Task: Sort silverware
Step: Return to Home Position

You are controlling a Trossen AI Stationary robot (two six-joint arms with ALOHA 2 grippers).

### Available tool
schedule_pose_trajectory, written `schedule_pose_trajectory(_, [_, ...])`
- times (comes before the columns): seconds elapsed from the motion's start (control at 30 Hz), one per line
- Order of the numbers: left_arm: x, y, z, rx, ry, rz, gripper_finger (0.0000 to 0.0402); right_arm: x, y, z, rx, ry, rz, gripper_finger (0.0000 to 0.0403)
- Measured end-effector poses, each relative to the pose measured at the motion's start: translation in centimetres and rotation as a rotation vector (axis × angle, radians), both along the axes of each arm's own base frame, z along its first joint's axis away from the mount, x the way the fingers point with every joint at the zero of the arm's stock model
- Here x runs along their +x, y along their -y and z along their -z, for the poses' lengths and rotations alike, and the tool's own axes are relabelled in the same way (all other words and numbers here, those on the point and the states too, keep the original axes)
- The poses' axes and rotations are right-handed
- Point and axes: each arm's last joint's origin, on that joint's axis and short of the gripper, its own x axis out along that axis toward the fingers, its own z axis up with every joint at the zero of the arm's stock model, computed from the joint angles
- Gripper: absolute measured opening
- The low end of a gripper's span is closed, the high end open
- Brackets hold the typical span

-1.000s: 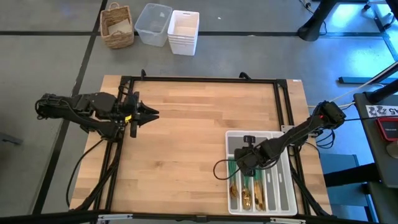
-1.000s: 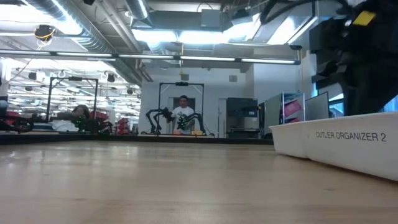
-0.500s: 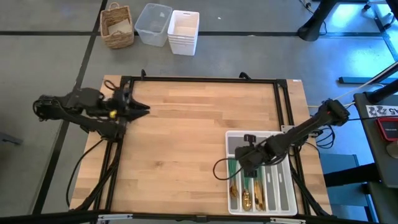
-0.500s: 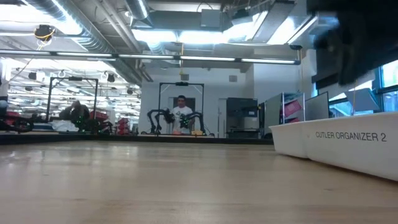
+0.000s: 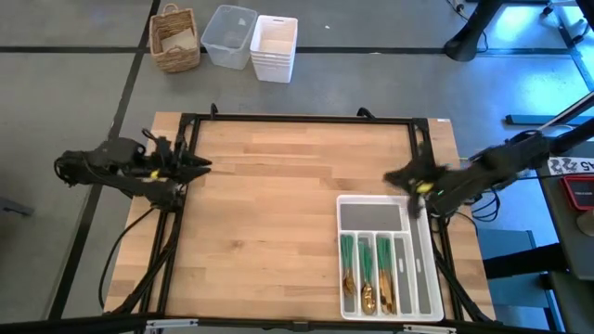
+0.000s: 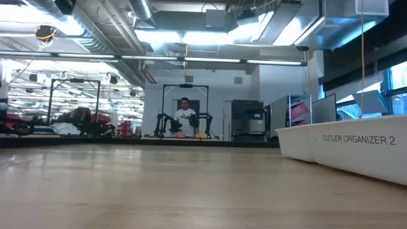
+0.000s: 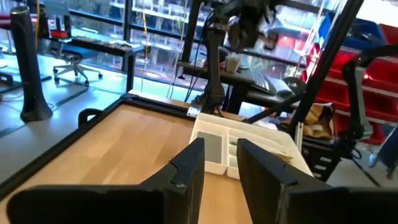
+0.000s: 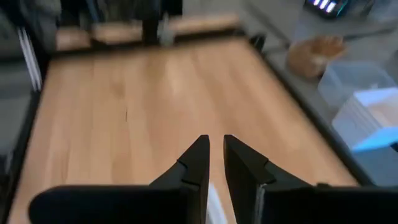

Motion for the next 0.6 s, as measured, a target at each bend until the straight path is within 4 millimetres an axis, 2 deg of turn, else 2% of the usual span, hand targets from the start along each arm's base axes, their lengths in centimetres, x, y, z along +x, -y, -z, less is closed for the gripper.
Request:
schedule_pose_trajectory(0.13, [1.1,0.2,2.9,-0.009,0.08,-0.008,0.0088,-4.0,2.6,-1.1,0.009,0.189,0.061,0.0051])
schedule_pose_trajectory(0.27, [1.7,0.3,5.2,0.024,0.214,-0.011,0.0088,-6.9,4.4,-0.3,0.029,0.38,0.114,0.0051])
schedule_pose_trajectory(0.43, [1.3,0.2,7.4,0.049,0.364,-0.036,0.0088,-8.2,5.0,3.4,0.069,0.539,0.05,0.0051])
schedule_pose_trajectory(0.6, [1.0,0.0,9.8,0.013,0.415,-0.063,0.0088,-8.7,5.1,7.6,0.15,0.66,-0.006,0.0051])
